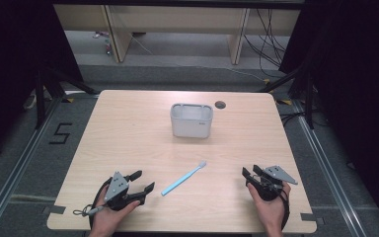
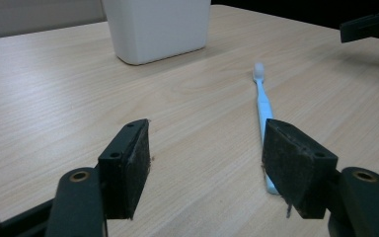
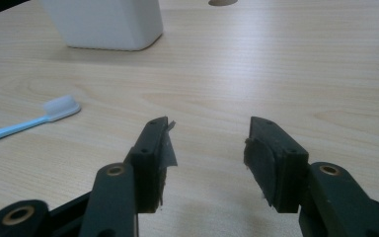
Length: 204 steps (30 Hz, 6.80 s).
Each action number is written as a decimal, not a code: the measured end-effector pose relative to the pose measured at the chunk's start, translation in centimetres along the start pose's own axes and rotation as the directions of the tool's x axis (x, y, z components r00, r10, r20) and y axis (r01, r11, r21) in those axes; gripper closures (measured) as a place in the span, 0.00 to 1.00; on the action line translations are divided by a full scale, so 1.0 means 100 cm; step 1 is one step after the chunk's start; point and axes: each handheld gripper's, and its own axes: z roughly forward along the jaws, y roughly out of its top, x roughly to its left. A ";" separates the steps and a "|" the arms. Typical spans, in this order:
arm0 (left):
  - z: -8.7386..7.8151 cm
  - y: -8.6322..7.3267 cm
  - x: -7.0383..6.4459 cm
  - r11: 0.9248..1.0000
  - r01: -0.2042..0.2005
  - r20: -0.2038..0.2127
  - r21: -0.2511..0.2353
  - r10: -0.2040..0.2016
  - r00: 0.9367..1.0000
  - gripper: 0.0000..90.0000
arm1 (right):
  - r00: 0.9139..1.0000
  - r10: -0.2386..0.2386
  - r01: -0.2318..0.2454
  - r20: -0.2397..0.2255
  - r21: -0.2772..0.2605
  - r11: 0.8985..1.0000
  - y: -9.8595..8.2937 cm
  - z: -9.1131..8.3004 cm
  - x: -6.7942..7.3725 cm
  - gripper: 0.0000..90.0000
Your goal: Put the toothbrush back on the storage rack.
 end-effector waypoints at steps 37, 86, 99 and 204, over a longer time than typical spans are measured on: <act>0.083 0.105 -0.033 0.589 -0.376 0.369 0.715 0.138 0.919 0.56 | 0.999 -0.002 0.005 -0.047 0.062 0.998 0.002 0.004 0.003 0.56; 0.143 0.100 -0.047 0.474 -0.270 0.270 0.838 0.069 0.960 0.72 | 0.999 0.005 -0.001 -0.053 0.084 0.996 0.002 0.005 0.005 0.56; 0.150 0.101 -0.047 0.483 -0.261 0.267 0.836 0.059 0.962 0.75 | 0.997 0.045 -0.040 -0.056 0.095 0.995 0.001 0.005 0.008 0.55; 0.095 0.107 -0.006 0.916 -0.203 0.193 0.347 0.142 0.971 0.88 | 0.999 0.025 -0.020 -0.046 0.109 0.994 0.001 0.004 0.010 0.55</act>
